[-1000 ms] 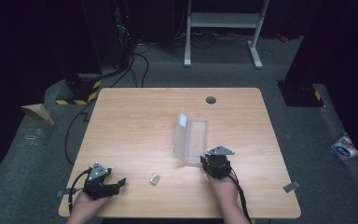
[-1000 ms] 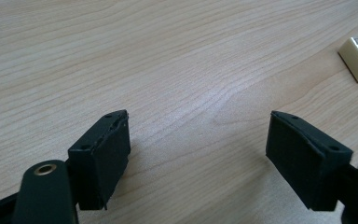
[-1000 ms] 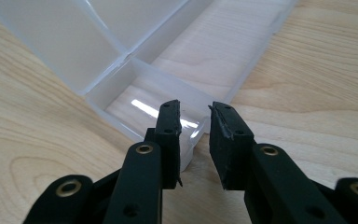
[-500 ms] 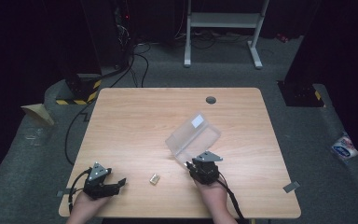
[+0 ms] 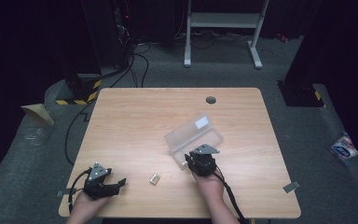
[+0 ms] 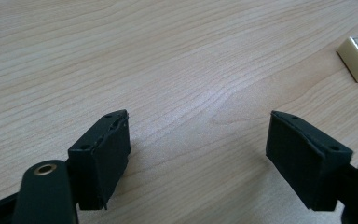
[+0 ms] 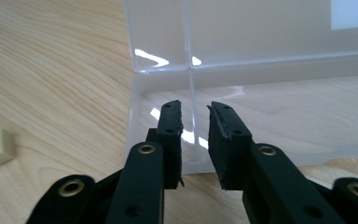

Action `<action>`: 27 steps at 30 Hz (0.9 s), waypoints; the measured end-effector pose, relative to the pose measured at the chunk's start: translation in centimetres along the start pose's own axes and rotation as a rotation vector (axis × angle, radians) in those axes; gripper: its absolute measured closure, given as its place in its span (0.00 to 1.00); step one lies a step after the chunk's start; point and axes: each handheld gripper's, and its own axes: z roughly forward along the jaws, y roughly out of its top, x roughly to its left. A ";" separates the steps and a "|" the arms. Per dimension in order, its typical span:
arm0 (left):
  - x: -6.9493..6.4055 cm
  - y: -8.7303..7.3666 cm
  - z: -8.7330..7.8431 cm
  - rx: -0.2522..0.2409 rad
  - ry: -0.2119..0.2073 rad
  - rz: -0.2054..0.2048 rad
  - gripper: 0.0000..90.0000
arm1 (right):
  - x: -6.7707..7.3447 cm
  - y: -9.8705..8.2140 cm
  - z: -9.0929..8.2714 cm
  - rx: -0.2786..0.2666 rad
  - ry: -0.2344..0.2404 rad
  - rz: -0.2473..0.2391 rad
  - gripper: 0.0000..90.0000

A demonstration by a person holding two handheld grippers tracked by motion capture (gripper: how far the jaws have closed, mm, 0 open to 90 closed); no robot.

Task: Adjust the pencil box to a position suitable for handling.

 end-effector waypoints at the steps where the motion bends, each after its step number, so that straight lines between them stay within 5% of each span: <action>1: 0.0 0.0 0.0 0.000 0.000 0.000 0.25 | -0.1 0.0 0.4 0.011 -0.004 -0.014 0.84; 8: 0.0 0.0 0.0 0.000 -0.002 -0.001 0.24 | 0.8 0.2 1.8 0.035 -0.006 -0.026 0.94; 17: 0.0 0.0 0.0 0.001 -0.003 0.001 0.24 | 2.9 1.1 3.2 0.034 0.026 -0.059 0.91; 20: -0.1 0.0 0.0 0.001 -0.006 -0.004 0.25 | 3.2 1.3 3.1 0.017 0.042 -0.043 0.83; 23: -0.1 0.0 0.0 0.000 -0.004 -0.003 0.24 | 2.5 1.7 2.0 -0.022 0.020 -0.038 0.77; 27: -0.1 0.0 0.0 -0.001 -0.003 -0.001 0.25 | -0.9 2.3 -0.1 -0.056 -0.086 -0.018 0.73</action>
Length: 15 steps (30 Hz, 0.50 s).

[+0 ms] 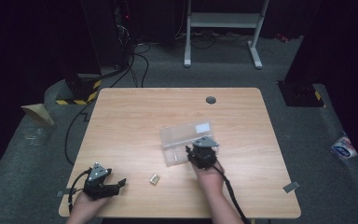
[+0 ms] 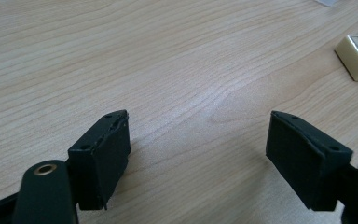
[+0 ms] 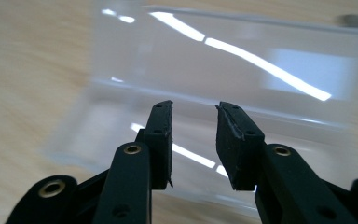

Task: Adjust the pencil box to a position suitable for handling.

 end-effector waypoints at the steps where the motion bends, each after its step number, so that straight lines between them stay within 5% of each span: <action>1: 0.0 0.0 0.0 0.000 0.001 0.001 0.24 | -1.3 0.0 -0.5 -0.004 -0.034 0.006 0.73; 4: 0.0 0.0 0.0 0.000 -0.002 0.001 0.24 | -5.3 -0.5 -1.4 0.027 -0.121 0.043 0.77; 7: 0.1 0.1 0.0 0.002 -0.005 -0.001 0.25 | -7.5 -1.1 -1.3 0.062 -0.134 0.092 0.78; 15: 0.0 0.0 0.0 0.000 -0.002 0.000 0.25 | -7.7 -1.9 0.2 0.083 -0.123 0.104 0.79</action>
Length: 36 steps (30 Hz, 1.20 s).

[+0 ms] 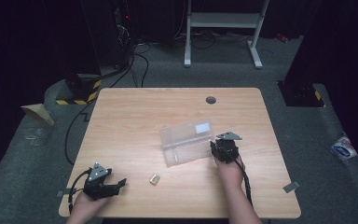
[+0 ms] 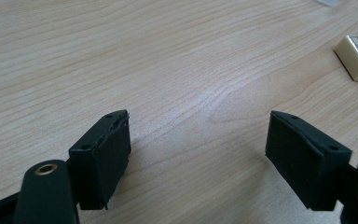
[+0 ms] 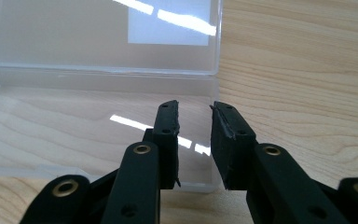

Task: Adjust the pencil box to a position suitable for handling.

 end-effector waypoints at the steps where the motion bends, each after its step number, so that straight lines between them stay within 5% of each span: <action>1: 0.0 0.0 0.0 0.000 0.000 -0.002 0.25 | 0.0 0.0 0.1 -0.003 -0.001 -0.001 0.80; 10: 0.0 0.0 0.0 -0.001 -0.004 -0.005 0.25 | -1.3 0.5 0.2 -0.007 -0.047 0.006 0.79; 16: 0.1 0.0 0.0 -0.002 -0.004 -0.001 0.25 | -1.8 0.4 1.2 0.041 -0.023 0.012 0.84; 21: 0.1 0.0 0.0 -0.002 -0.004 -0.001 0.25 | -1.2 -0.2 1.2 0.058 -0.016 -0.004 0.93; 24: 0.1 0.0 0.0 -0.002 -0.005 -0.006 0.25 | -0.9 -0.6 0.5 0.066 -0.011 0.016 0.93; 32: 0.0 0.0 0.0 0.001 -0.001 0.002 0.25 | 0.4 -2.5 -1.4 0.065 0.001 -0.022 0.92; 36: 0.0 0.0 0.0 0.002 0.001 0.004 0.25 | 1.2 -3.3 -2.3 0.063 0.007 0.007 0.89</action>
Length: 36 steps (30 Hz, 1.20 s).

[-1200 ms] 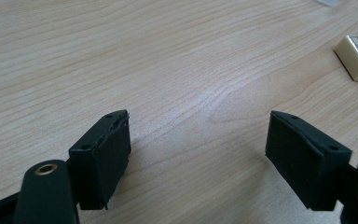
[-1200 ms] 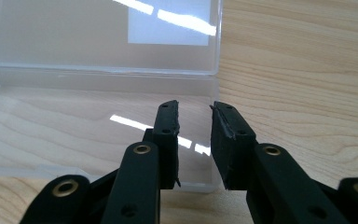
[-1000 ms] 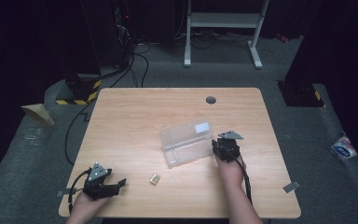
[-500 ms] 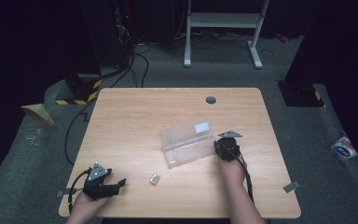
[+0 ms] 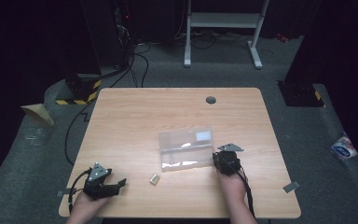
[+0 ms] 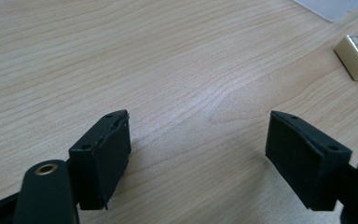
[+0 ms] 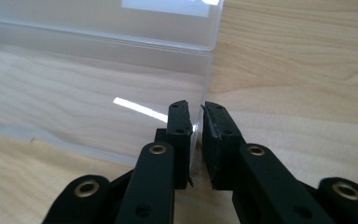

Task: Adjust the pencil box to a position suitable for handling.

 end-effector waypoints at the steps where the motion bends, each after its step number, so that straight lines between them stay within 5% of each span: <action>1: 0.0 0.0 0.0 0.000 0.000 0.000 0.25 | 0.1 -0.1 -0.1 0.005 0.003 0.004 0.88; 9: 0.0 0.0 0.0 -0.001 0.003 0.000 0.25 | 1.1 -1.1 -0.9 -0.011 0.002 0.008 0.84; 26: 0.0 0.0 0.0 0.000 0.000 0.001 0.25 | 0.8 -0.5 -0.5 -0.003 -0.006 -0.005 0.84; 36: 0.0 0.0 0.0 0.000 -0.001 0.000 0.25 | 0.3 -0.1 -1.5 -0.040 0.016 0.006 0.76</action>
